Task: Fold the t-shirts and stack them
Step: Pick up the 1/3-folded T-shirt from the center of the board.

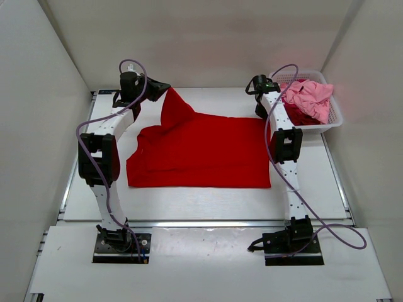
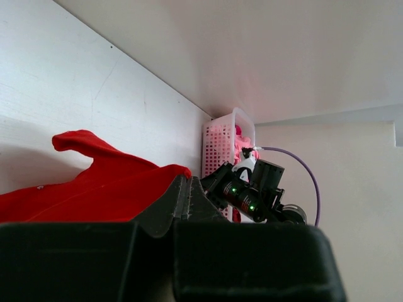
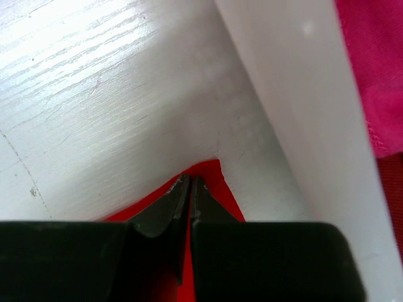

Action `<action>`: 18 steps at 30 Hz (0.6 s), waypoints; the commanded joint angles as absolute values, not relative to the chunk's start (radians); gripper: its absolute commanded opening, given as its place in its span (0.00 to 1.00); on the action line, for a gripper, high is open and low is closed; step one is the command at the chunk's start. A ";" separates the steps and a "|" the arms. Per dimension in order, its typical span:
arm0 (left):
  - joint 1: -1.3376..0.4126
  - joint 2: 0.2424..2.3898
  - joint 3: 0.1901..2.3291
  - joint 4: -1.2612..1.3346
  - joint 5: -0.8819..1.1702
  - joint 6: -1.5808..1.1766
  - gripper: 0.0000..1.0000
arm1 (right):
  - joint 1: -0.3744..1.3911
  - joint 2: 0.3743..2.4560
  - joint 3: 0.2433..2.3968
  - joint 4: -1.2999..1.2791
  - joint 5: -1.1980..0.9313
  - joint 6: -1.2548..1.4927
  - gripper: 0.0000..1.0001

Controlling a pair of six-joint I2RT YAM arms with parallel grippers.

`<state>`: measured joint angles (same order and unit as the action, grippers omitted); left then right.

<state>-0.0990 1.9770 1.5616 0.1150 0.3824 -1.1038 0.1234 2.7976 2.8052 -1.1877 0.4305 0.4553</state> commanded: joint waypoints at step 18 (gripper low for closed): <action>-0.022 1.778 1.577 0.000 0.453 -0.974 0.00 | 0.230 2.534 2.824 -1.278 0.482 0.422 0.00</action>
<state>-0.0574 1.9324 1.5604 0.0307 0.4271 -1.0363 0.1753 2.6709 2.8010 -1.2362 0.4549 0.4393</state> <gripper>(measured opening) 0.023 0.004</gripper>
